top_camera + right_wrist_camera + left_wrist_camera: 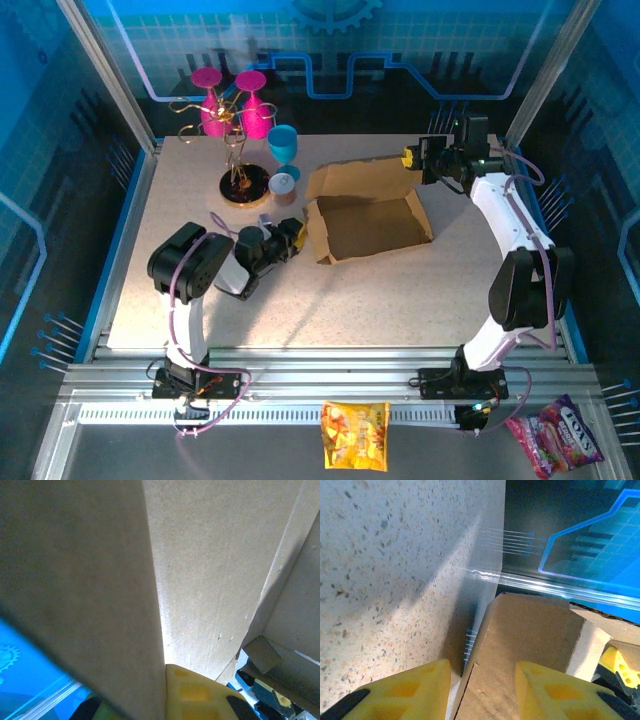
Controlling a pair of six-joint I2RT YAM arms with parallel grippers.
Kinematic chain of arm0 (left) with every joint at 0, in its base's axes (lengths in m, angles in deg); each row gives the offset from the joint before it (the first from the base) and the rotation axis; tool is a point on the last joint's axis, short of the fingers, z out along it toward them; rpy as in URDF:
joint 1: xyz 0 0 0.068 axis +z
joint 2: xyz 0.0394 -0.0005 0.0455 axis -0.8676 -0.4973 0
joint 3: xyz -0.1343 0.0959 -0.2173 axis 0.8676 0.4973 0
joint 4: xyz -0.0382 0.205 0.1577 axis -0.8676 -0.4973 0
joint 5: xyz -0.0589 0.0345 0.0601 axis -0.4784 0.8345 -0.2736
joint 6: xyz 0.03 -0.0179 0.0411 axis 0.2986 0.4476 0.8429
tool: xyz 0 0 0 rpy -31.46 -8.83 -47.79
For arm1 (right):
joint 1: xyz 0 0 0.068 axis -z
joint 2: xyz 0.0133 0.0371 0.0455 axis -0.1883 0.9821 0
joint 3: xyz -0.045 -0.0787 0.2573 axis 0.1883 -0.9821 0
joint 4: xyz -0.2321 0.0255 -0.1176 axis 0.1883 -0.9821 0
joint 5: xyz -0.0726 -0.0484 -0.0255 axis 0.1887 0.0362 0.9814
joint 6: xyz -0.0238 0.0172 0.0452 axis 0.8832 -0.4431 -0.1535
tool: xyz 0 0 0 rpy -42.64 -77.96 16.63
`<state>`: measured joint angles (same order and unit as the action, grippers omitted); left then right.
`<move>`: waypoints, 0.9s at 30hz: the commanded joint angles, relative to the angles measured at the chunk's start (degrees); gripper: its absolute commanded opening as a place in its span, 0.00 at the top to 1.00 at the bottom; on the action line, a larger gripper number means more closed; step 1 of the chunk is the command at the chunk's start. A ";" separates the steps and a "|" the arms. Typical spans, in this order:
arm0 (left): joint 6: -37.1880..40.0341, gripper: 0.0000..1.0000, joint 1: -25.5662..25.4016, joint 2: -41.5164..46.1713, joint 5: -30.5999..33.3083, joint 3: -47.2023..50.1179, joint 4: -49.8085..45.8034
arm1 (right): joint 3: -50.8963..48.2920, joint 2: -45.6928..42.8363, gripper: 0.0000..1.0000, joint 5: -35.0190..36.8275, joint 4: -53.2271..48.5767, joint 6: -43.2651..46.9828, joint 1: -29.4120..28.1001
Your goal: Fold the paper box
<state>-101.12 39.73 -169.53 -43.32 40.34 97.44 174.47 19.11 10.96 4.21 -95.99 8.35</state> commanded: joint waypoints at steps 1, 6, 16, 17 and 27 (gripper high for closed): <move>0.38 0.61 -1.14 2.01 1.29 -1.60 2.93 | -0.68 -1.64 1.00 -1.64 1.37 -1.21 0.56; 1.87 0.61 -1.52 5.93 2.13 -1.68 -0.93 | -1.15 -1.70 1.00 -1.58 1.50 -1.05 0.51; 2.77 0.60 -3.17 6.91 0.51 -4.37 -5.25 | -1.44 -1.55 1.00 -1.66 1.81 -1.11 0.22; 2.85 0.60 -3.36 6.84 0.40 -4.48 -5.59 | -1.43 -1.55 1.00 -1.66 1.80 -1.09 0.17; 12.26 0.57 -3.65 13.13 -4.59 -8.86 -30.55 | -0.22 -1.90 1.00 -0.78 -0.73 1.32 0.13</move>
<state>-95.73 36.63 -160.72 -44.71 34.06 79.76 173.34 19.11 10.98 4.56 -95.68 8.35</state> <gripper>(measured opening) 0.422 0.064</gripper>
